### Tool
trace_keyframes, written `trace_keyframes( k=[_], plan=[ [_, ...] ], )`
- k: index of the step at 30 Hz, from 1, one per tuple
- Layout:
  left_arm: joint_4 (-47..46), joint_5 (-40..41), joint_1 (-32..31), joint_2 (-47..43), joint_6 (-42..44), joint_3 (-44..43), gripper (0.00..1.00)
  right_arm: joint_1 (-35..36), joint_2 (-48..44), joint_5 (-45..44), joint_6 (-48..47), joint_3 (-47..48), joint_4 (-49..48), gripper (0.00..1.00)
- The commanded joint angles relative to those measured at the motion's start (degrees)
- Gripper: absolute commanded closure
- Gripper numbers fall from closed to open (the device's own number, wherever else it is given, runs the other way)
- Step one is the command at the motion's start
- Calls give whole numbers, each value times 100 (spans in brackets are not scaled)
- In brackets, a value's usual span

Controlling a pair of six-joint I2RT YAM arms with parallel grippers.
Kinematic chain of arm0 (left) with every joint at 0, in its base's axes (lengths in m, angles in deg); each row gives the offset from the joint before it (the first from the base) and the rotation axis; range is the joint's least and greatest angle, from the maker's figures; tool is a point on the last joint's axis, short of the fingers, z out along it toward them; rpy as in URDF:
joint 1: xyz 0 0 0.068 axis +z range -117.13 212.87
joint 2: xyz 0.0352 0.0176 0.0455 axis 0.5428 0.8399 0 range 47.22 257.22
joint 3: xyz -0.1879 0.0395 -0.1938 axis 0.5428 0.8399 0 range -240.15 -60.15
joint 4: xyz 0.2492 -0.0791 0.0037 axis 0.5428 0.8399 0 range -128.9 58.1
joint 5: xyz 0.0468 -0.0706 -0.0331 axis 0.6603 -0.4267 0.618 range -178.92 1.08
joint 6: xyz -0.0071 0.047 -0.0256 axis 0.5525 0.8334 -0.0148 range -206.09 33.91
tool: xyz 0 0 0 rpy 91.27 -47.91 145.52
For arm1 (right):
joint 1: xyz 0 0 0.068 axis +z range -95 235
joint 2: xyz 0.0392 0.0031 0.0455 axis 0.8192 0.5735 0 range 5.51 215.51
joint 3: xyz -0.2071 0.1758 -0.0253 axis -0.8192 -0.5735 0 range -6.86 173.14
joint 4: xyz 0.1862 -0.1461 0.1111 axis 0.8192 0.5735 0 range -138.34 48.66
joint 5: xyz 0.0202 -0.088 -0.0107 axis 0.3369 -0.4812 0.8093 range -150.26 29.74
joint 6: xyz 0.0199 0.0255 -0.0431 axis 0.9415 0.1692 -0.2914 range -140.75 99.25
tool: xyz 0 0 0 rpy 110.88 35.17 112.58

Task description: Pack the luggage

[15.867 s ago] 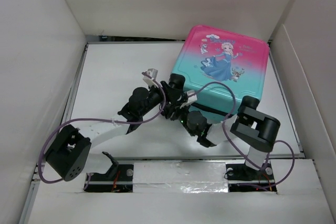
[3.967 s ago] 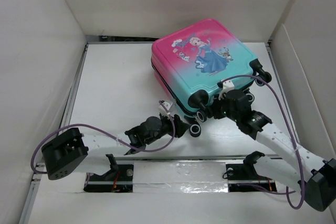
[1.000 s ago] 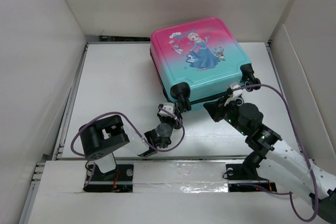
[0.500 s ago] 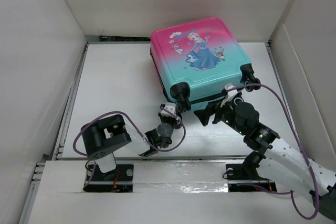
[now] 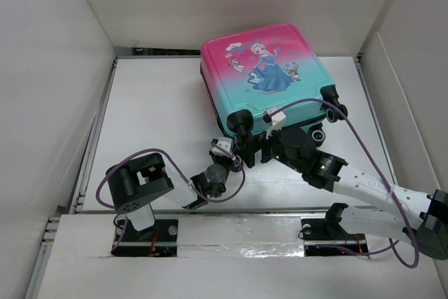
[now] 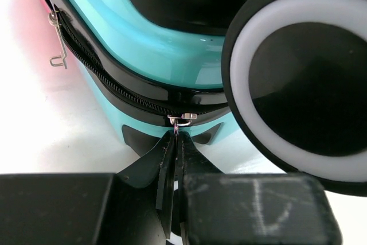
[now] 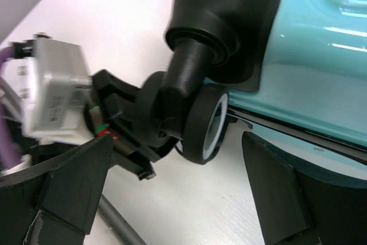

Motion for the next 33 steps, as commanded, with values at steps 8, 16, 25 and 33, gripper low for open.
trace_keyframes(
  k=[8, 16, 25, 33],
  plan=[
    [-1498, 218, 166, -212, 2, 257, 100, 43, 731, -794, 359, 309, -993, 9],
    [-1525, 157, 271, -300, 20, 301, 100, 43, 1312, -1031, 280, 642, -1274, 41],
    [-1314, 183, 447, -467, 82, 459, 100, 95, 891, -1479, 262, 230, -1064, 100],
    [-445, 473, 623, -1117, -15, 706, 100, 95, 66, -1357, 113, -130, -528, 100]
  ],
)
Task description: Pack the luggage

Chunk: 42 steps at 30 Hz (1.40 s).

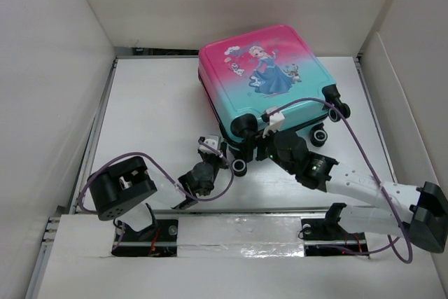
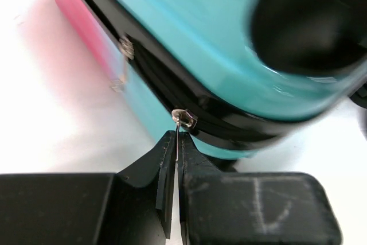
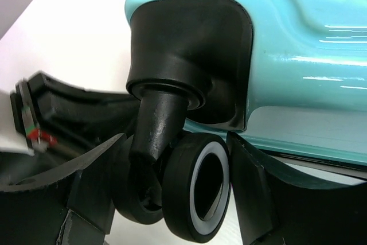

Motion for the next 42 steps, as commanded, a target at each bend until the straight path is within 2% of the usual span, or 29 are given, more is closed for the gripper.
trace_keyframes(
  k=[1, 6, 10, 14, 18, 19, 20, 21, 23, 24, 25, 27, 29, 30, 31, 33, 34, 35, 36, 38, 39, 41, 42],
  plan=[
    [-435, 823, 277, -418, -11, 185, 100, -40, -534, -288, -167, -97, 84, 100],
    [-31, 656, 673, -585, -99, 160, 100, -40, -974, 55, -255, -203, 357, 100],
    [49, 314, 1226, -577, -64, -33, 100, 13, -1211, 231, -378, -204, 568, 100],
    [110, -212, 1937, -603, -186, -209, 100, 231, -1072, 494, -439, -195, 454, 100],
    [679, -416, 2018, -962, -652, -333, 100, 311, -651, 757, -474, -107, 42, 100],
    [856, -425, 2018, -1059, -766, -333, 95, 311, -553, 819, -483, -29, -29, 100],
    [1023, -373, 2018, -1199, -1054, -307, 84, 311, -474, 890, -492, 24, -82, 100],
    [1329, -347, 2018, -1566, -1231, -254, 65, 311, -352, 1038, -527, 68, -239, 100],
    [1516, -363, 2018, -2042, -1652, 96, 57, 364, -254, 1110, -554, 235, -337, 100],
    [1647, -373, 2018, -2566, -1759, 228, 44, 416, -219, 1084, -606, 305, -363, 100],
    [1788, -364, 2018, -2824, -1873, 412, 38, 513, -140, 1049, -650, 367, -346, 100],
    [2723, -224, 2018, -3700, -2285, 458, 26, 653, -61, 970, -720, 569, -259, 100],
    [3132, -197, 2018, -4221, -2418, 528, 17, 777, 10, 908, -738, 675, -241, 100],
    [3569, -232, 2018, -4703, -2497, 511, 7, 829, 19, 882, -738, 710, -206, 100],
    [3747, -232, 2018, -4890, -2516, 459, 5, 900, 10, 864, -747, 745, -188, 100],
    [4290, -355, 2018, -5372, -2551, 353, 5, 900, -130, 838, -773, 824, -74, 89],
    [4424, -425, 1966, -5506, -2542, 240, 2, 952, -209, 838, -808, 851, -21, 82],
    [4539, -660, 1965, -5646, -2499, 186, 1, 953, -384, 838, -843, 877, 40, 71],
    [4679, -793, 1965, -5883, -2463, 151, 1, 953, -481, 794, -983, 991, 276, 52],
    [4873, -1161, 1965, -6077, -2445, -33, 1, 953, -692, 593, -1116, 1132, 618, 38],
    [5100, -1277, 1965, -6252, -2446, -112, 1, 953, -928, 130, -1168, 1184, 908, 28],
    [5339, -1444, 1965, -6394, -2437, -367, 1, 953, -1201, -451, -1248, 1255, 1121, 0],
    [5575, -1480, 1965, -6525, -2428, -464, 1, 953, -1490, -1107, -1283, 1247, 1244, 0]
  ],
)
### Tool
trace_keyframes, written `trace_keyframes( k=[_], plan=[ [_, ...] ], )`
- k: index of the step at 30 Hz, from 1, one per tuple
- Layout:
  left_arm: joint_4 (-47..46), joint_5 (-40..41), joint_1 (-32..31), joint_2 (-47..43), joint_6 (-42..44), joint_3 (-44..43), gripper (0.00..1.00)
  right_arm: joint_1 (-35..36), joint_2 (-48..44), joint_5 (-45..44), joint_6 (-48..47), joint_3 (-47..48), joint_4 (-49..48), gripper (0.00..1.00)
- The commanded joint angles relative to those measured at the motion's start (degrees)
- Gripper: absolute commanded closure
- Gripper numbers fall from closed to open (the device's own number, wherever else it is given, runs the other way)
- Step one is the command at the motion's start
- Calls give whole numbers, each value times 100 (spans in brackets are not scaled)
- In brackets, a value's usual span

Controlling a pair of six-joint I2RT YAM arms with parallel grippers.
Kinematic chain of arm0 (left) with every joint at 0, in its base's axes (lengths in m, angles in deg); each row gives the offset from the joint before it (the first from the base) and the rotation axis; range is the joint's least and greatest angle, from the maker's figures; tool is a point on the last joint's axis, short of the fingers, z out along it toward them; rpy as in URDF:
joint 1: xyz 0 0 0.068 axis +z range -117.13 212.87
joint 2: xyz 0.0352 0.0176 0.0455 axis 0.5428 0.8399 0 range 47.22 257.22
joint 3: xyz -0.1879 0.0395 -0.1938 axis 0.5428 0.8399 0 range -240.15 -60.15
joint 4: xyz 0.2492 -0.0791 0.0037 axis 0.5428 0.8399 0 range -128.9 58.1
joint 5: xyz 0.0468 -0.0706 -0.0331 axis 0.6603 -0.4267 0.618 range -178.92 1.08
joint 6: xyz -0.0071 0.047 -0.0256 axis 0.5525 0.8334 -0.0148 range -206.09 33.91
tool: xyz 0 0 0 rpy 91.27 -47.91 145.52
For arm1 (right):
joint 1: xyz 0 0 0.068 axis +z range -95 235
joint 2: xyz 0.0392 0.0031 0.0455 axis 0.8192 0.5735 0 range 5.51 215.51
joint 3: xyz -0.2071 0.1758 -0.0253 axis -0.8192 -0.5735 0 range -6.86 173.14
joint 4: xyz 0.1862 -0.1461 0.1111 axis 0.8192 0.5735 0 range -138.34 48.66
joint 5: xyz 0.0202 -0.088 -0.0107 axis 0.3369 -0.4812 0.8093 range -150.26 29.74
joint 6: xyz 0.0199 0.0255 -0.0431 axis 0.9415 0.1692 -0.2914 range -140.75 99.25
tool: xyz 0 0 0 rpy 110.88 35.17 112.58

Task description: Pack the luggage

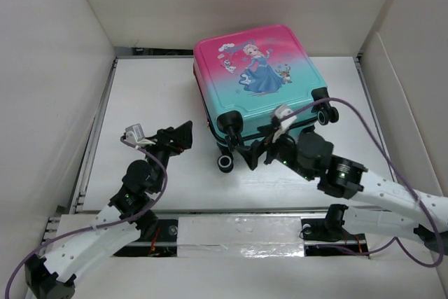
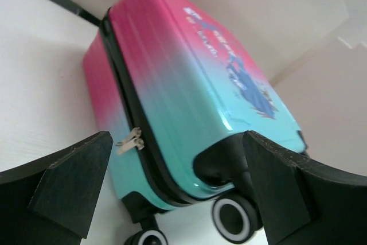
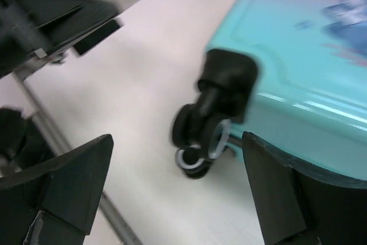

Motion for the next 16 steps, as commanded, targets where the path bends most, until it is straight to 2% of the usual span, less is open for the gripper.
trace_keyframes(
  k=[1, 3, 7, 11, 16],
  plan=[
    [659, -459, -21, -341, 9, -658, 1, 46, -690, -1615, -256, 315, 462, 0],
    [887, -477, -21, -534, 1, -783, 1, 46, -998, -2509, -134, 307, 707, 0],
    [889, -600, -21, -947, -26, -845, 1, -76, -2094, -3322, -176, 44, 683, 0],
    [845, -679, -21, -1220, 36, -862, 1, -358, -2624, -3385, -212, -264, 560, 0],
    [739, -644, -21, -993, 18, -827, 1, -639, -2354, -2858, -72, -405, 577, 0]
  ],
)
